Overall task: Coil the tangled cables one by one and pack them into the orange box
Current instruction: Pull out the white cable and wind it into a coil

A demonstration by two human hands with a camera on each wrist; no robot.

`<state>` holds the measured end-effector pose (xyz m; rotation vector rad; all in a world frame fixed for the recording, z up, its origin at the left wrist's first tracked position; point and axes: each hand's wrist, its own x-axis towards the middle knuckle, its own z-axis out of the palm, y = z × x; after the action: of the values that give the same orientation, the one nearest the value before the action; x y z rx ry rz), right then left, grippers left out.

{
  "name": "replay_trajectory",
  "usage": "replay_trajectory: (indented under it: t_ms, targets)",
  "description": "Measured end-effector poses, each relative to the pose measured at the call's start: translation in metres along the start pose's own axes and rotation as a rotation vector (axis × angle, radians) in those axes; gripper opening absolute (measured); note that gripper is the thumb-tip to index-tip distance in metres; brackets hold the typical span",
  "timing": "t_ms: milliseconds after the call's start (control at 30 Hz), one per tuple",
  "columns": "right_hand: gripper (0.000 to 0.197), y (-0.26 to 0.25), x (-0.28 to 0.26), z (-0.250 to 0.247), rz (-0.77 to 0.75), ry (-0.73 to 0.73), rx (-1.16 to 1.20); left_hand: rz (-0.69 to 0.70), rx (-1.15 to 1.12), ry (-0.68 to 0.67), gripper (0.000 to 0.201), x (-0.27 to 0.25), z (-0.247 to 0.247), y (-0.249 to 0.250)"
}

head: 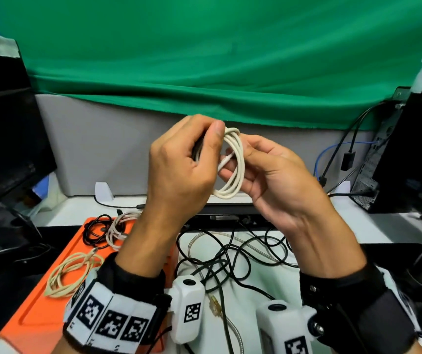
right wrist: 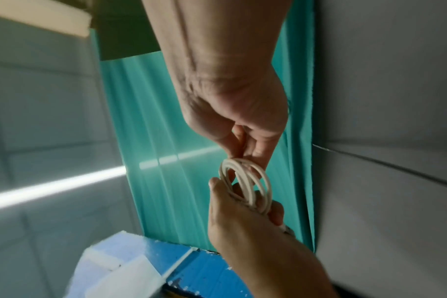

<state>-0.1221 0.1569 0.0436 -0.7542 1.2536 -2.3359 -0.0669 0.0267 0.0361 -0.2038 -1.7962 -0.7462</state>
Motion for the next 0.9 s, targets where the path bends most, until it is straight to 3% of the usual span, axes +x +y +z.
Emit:
replay_trajectory:
  t_ms: [300,400,500,667,767,900]
  targets:
    - [0.016,0.001,0.000,-0.001,0.053,0.007,0.107,-0.079,-0.058,-0.282,0.019,0.005,-0.016,-0.013]
    - [0.015,-0.003,-0.001,-0.003,0.135,-0.097,0.048,-0.092,-0.065,-0.258,0.020,0.007,-0.019,-0.014]
    - [0.010,-0.003,-0.001,-0.005,0.116,-0.082,-0.097,-0.113,0.025,-0.173,0.016,0.005,-0.009,-0.013]
    - [0.031,-0.001,-0.003,0.000,0.122,-0.156,-0.134,-0.068,0.188,-0.074,0.019,0.002,0.005,-0.010]
    - [0.020,0.005,-0.002,-0.003,-0.003,-0.192,-0.381,-0.061,0.207,-0.078,0.023,0.002,0.004,-0.015]
    - [0.028,0.010,0.001,-0.006,-0.089,-0.159,-0.704,-0.109,0.284,-0.079,0.030,0.002,0.003,-0.019]
